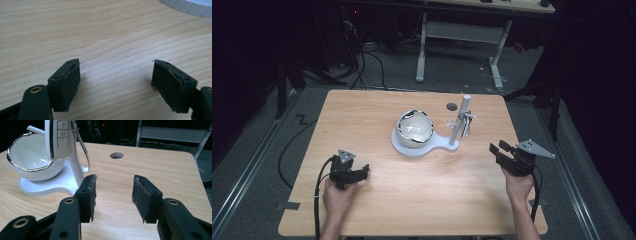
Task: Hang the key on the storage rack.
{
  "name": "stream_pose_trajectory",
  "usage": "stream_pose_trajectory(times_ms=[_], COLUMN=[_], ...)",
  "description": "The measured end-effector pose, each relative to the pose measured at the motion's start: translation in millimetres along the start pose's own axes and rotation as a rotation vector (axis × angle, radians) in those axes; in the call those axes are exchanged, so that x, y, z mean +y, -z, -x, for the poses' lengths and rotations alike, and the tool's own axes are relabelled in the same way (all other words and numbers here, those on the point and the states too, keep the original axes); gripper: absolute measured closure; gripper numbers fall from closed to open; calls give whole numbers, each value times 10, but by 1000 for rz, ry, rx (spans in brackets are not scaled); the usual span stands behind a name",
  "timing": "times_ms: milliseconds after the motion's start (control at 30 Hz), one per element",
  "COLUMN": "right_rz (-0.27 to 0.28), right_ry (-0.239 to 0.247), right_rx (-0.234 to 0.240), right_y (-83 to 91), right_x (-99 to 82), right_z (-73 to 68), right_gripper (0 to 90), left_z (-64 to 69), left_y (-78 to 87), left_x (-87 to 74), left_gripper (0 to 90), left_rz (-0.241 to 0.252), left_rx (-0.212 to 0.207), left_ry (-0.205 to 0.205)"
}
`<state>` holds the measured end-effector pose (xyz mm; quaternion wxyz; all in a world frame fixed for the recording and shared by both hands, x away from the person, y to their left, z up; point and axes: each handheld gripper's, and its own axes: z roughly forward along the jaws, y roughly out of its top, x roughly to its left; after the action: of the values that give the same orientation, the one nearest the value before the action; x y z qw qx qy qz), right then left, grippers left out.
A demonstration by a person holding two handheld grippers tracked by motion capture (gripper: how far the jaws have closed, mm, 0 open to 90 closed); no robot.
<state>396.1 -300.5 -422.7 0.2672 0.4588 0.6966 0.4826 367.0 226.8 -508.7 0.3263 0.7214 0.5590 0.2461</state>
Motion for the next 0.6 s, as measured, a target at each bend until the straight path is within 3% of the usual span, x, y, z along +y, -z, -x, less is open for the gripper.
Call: stream_pose_trajectory(times_ms=[600], right_rz=[-33], right_ry=[-9], right_rx=[-15], right_y=[22], right_x=[-201], right_z=[3], right_gripper=[539], left_z=[0], left_y=[0], left_x=[0], left_gripper=[233], left_rz=[0], left_rx=[1], left_ry=[-1])
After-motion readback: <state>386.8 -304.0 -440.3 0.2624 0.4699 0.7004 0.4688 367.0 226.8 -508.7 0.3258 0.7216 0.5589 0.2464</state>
